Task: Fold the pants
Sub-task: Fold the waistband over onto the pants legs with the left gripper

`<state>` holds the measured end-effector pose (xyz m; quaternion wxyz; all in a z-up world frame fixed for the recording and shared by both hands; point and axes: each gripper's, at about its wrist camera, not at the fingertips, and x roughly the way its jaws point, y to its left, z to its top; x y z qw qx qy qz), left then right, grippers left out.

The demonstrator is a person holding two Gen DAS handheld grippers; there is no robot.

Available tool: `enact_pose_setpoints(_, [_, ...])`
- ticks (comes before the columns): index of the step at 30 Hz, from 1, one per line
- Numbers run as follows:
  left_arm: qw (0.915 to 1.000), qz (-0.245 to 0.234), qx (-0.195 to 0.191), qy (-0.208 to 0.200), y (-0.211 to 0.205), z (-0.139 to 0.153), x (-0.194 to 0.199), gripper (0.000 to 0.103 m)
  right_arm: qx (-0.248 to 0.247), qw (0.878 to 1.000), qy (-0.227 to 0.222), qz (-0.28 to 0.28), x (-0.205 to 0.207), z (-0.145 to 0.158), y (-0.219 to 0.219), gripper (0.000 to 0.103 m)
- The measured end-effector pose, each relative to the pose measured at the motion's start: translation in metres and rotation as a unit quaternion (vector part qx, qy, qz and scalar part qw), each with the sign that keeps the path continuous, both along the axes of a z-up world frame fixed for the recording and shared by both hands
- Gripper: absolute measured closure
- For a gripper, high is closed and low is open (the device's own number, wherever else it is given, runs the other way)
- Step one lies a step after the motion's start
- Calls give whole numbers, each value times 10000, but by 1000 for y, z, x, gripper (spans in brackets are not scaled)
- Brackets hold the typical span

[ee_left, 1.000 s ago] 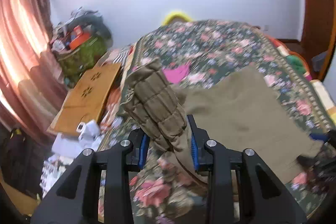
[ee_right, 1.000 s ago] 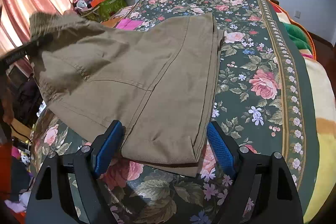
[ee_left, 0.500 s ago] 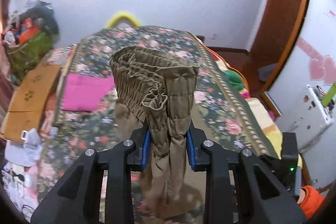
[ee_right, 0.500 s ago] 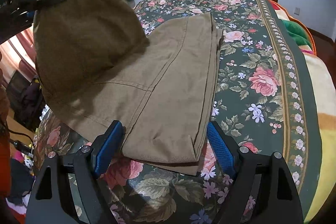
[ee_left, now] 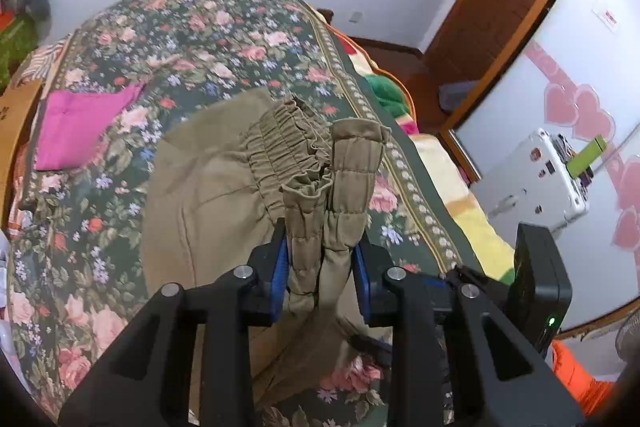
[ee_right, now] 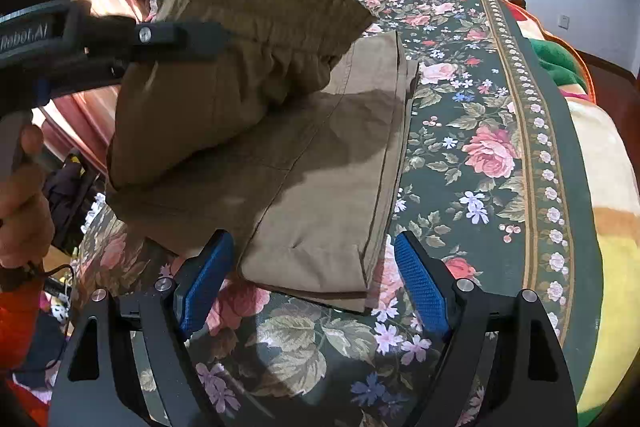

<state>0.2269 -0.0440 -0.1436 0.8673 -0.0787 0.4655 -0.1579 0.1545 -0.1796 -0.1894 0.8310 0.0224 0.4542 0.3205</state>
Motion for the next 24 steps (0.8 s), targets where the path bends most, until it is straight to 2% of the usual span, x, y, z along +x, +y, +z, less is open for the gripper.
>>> enact_pose_setpoints(3, [9998,-116,179,23,-5,1,-6,72,8,10000,-15,-31,0,1,-3,23])
enact_pose_setpoints(5, [9998,-175,105,73,-3,2,-7,55,22,10000,-36,-65,1,2,-5,23])
enact_pose_setpoints(8, [9998,-87,-168,-22,6,7,-9,38,25,9999,-78,-140,2,4,-7,23])
enact_pose_setpoints(10, [9998,29,-122,-138,12,11,-9,35,2,9998,-110,-178,2,6,-9,23])
enact_pose_setpoints(12, [9995,190,87,-245,20,14,-6,33,-14,9997,-125,-195,2,6,-12,23])
enact_pose_setpoints(15, [9972,420,521,-322,35,15,6,30,-63,9996,-157,-247,3,8,-16,23])
enact_pose_setpoints(17, [9941,545,859,-375,48,14,20,24,-98,9993,-205,-299,4,9,-20,23])
enact_pose_setpoints(19, [9913,641,1082,-398,60,12,33,23,-117,9990,-244,-359,4,11,-25,23])
enact_pose_setpoints(21, [9890,670,1276,-327,73,7,54,22,-109,9985,-270,-455,5,14,-31,23])
enact_pose_setpoints(24, [9885,682,1345,-137,89,-3,81,22,-65,9976,-279,-627,8,17,-41,23])
